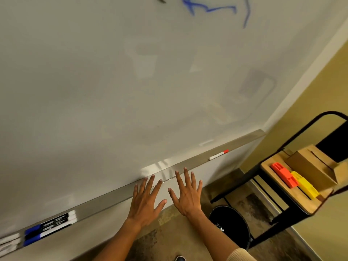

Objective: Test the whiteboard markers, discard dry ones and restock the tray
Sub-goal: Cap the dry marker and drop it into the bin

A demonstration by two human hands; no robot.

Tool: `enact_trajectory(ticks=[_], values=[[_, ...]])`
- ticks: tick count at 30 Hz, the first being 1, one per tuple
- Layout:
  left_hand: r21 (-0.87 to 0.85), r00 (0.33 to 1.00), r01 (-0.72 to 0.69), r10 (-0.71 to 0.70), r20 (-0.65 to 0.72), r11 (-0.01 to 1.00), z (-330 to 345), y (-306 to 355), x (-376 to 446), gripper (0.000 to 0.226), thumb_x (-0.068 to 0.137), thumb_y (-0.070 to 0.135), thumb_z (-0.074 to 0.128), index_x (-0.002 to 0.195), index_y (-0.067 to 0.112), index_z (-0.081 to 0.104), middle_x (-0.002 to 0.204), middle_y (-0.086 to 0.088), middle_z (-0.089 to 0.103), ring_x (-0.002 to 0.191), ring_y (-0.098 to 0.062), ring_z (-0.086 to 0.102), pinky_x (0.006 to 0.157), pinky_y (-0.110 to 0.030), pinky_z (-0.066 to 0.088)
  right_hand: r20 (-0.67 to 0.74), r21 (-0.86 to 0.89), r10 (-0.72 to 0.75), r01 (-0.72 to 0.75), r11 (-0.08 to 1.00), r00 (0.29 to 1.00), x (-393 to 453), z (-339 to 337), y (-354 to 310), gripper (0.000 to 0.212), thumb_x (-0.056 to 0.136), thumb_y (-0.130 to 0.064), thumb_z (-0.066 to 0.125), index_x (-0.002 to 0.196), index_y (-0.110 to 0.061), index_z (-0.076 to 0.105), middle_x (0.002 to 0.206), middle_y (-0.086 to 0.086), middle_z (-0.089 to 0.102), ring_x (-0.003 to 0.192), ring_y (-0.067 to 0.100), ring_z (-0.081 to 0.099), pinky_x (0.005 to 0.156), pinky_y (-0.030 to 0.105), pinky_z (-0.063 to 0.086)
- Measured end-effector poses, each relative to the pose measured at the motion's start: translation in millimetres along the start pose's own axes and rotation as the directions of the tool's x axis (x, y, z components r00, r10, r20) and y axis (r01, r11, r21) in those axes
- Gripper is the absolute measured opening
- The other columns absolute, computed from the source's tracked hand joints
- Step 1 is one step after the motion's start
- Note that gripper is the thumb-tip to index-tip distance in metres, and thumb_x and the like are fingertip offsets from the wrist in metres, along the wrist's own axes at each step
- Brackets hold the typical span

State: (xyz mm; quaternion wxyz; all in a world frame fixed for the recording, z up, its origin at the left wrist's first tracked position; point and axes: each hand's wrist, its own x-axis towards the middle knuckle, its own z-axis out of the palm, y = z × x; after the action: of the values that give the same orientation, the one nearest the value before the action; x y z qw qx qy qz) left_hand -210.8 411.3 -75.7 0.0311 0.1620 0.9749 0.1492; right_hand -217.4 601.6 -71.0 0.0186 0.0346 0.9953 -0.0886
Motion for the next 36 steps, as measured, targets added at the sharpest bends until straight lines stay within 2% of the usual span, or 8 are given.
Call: enact_trajectory(ticks=[3,7,9,13,17,22,26,36], values=[[0.003,0.999,-0.017,0.017,0.033,1.0,6.2,31.4,25.5,0.08,0.088,0.079,0.023,0.154,0.036,0.009,0.163,-0.005,0.012,0.148,-0.033,0.016,0.113,-0.059,0.025,0.018,-0.004,0.033,-0.033,0.999,0.999,15.8,-11.4,35.7,0.077,0.091,-0.08,0.014,0.157,-0.04,0.013,0.167,0.001,0.004,0.152,0.036,0.008,0.116,0.066,0.0],[-0.008,0.997,-0.022,0.023,0.074,1.0,11.6,68.1,57.2,0.08,0.088,0.079,0.022,0.154,0.037,0.008,0.162,-0.006,0.018,0.146,-0.034,0.021,0.109,-0.062,0.031,-0.001,0.013,0.076,-0.076,0.997,0.997,40.4,-23.4,79.4,0.074,0.093,-0.076,0.016,0.153,-0.035,0.029,0.16,0.006,0.033,0.142,0.039,0.037,0.108,0.068,0.026],[-0.009,0.995,-0.022,0.023,0.096,1.0,15.4,84.3,72.6,0.079,0.089,0.079,0.022,0.154,0.036,0.01,0.161,-0.007,0.022,0.144,-0.034,0.026,0.106,-0.062,0.034,0.032,0.024,0.112,-0.113,0.993,0.993,54.4,-31.2,101.4,0.075,0.093,-0.075,0.013,0.152,-0.033,0.03,0.159,0.007,0.036,0.14,0.04,0.042,0.106,0.069,0.029],[0.0,0.993,-0.034,0.034,0.111,0.999,24.0,109.7,97.4,0.078,0.09,0.077,0.023,0.153,0.033,0.021,0.161,-0.006,0.022,0.144,-0.033,0.026,0.107,-0.061,0.034,0.114,-0.06,0.118,-0.111,0.992,0.987,82.3,-50.7,141.3,0.075,0.095,-0.07,0.021,0.157,-0.036,-0.005,0.168,0.003,-0.004,0.154,0.036,0.0,0.118,0.065,0.002],[-0.002,0.992,-0.035,0.035,0.12,0.999,28.7,128.9,114.1,0.076,0.091,0.076,0.023,0.153,0.032,0.022,0.16,-0.005,0.022,0.144,-0.033,0.025,0.108,-0.057,0.029,0.173,-0.142,0.133,-0.109,0.984,0.976,110.1,-63.5,169.0,0.075,0.103,-0.052,0.037,0.157,-0.031,-0.01,0.168,0.003,-0.007,0.154,0.034,-0.004,0.118,0.064,0.0],[-0.009,0.996,-0.034,0.035,0.086,0.999,35.1,139.0,123.6,0.073,0.088,0.08,0.015,0.15,0.047,-0.004,0.163,0.003,0.002,0.148,-0.025,0.001,0.114,-0.051,0.005,0.215,-0.245,0.091,-0.036,0.969,0.972,138.3,-62.6,187.5,0.078,0.102,-0.034,0.05,0.158,-0.029,-0.004,0.168,0.006,0.001,0.154,0.036,0.0,0.118,0.065,0.003],[-0.024,0.997,-0.02,0.022,0.078,1.0,32.0,141.3,129.5,0.078,0.086,0.081,0.011,0.153,0.041,0.009,0.163,0.005,-0.003,0.149,-0.023,-0.004,0.116,-0.049,0.002,0.247,-0.286,0.061,0.012,0.958,0.967,151.0,-60.6,192.1,0.075,0.098,-0.024,0.059,0.157,-0.028,0.013,0.166,0.007,0.013,0.152,0.037,0.01,0.117,0.066,0.005],[-0.053,0.996,-0.019,0.023,0.082,0.998,14.6,147.9,142.2,0.086,0.074,0.085,-0.008,0.149,0.045,-0.006,0.16,0.009,-0.02,0.148,-0.017,-0.017,0.115,-0.037,-0.012,0.224,-0.308,0.018,0.053,0.95,0.974,161.4,-61.7,180.3,0.059,0.091,-0.019,0.069,0.144,-0.025,0.043,0.15,0.009,0.037,0.144,0.036,0.029,0.118,0.065,0.009]])
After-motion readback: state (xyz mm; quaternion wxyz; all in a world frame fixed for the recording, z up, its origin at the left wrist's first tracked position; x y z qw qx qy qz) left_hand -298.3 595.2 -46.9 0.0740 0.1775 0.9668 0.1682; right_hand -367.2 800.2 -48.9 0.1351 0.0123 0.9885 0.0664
